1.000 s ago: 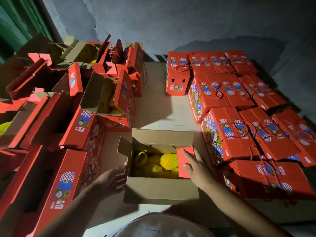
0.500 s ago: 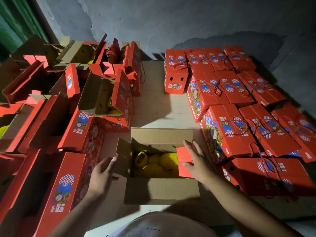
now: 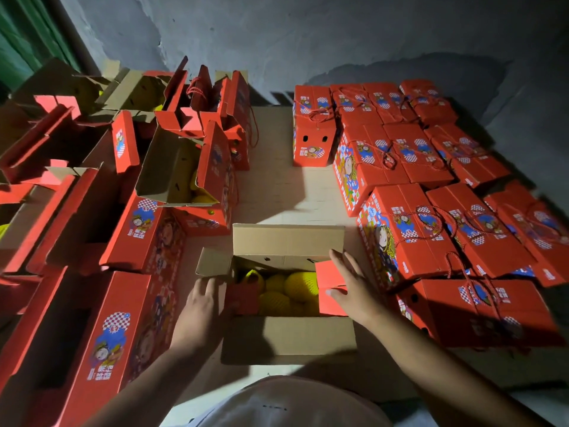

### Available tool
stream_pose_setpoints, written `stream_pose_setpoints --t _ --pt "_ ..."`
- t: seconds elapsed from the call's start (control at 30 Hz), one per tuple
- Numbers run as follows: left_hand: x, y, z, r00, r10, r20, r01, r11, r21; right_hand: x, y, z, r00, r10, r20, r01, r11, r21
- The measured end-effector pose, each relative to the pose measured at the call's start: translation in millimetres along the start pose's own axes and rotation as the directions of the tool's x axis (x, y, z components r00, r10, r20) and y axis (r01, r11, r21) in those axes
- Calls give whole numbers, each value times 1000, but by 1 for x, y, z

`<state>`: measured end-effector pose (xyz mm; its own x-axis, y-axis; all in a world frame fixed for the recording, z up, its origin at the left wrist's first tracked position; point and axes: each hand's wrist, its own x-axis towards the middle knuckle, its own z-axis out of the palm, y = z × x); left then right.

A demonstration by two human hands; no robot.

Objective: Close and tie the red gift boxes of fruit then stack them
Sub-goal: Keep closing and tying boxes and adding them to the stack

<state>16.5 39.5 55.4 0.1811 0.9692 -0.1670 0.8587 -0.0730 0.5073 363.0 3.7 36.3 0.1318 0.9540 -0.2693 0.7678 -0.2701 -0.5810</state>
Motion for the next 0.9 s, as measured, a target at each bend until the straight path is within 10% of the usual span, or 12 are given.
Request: stream_pose_setpoints --t 0.27,0.47,0.9 --pt "1 0 3 907 338 249 -384 909 164 -2 6 2 999 -42 -22 41 998 -42" --pt "11 -16 1 845 384 373 -502 809 306 -9 13 3 989 -136 -50 102 899 -425" --pt "11 -36 -21 731 336 594 -599 733 323 -47 47 -7 951 -256 175 305 874 -379"
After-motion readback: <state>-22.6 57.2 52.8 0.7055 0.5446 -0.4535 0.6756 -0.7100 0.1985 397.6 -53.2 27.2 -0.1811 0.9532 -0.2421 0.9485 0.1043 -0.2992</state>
